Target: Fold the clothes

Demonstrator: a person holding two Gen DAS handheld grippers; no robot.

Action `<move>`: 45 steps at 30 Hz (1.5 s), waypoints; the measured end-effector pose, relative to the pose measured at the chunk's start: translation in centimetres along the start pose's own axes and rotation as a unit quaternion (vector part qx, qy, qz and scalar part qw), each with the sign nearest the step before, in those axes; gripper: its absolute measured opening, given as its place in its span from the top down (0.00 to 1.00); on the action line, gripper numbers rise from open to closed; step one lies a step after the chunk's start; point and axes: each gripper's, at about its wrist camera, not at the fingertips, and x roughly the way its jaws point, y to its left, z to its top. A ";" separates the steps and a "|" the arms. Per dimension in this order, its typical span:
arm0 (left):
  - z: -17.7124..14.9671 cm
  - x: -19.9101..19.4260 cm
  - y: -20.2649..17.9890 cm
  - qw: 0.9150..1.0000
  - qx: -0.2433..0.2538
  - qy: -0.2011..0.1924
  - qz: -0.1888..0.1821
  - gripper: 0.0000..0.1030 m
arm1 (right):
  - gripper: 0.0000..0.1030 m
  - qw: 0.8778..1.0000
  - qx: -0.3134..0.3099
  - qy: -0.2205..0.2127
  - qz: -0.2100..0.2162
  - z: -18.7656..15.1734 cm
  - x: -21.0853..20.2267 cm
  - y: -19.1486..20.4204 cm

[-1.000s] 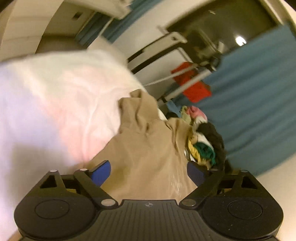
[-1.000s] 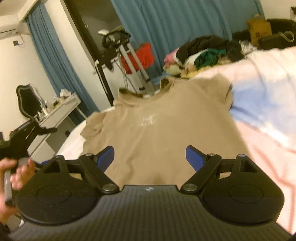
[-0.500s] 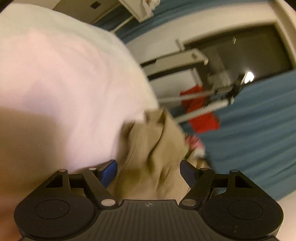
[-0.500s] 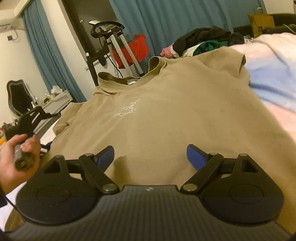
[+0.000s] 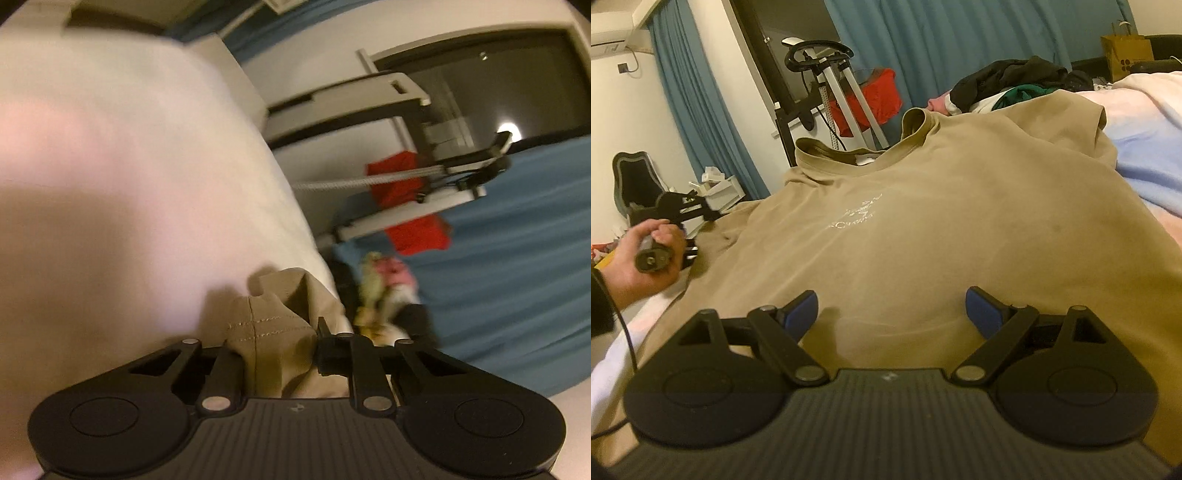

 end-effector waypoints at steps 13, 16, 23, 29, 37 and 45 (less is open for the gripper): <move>3.5 -12.8 -3.7 0.974 0.163 -0.113 0.110 0.33 | 0.13 1.000 0.019 -0.011 0.008 0.2 -0.7 -0.4; -0.8 -15.0 -6.1 0.959 0.248 -0.083 0.113 0.25 | 0.13 0.999 0.025 -0.021 0.003 0.3 -1.5 -0.4; -15.2 -22.1 -8.6 0.922 0.379 -0.046 0.060 0.17 | 0.15 0.997 0.050 -0.064 -0.021 1.3 -5.7 -0.3; -24.7 -26.8 -9.8 0.905 0.423 -0.055 -0.004 0.08 | 0.15 0.996 0.015 -0.081 -0.041 2.7 -11.2 -0.4; -28.2 -28.5 -8.2 0.895 0.444 -0.031 -0.012 0.08 | 0.15 0.996 0.029 -0.071 -0.052 2.9 -13.6 -0.7; -26.9 -31.6 -7.2 0.903 0.425 -0.035 -0.041 0.07 | 0.14 0.996 0.060 -0.053 -0.048 3.3 -14.1 1.2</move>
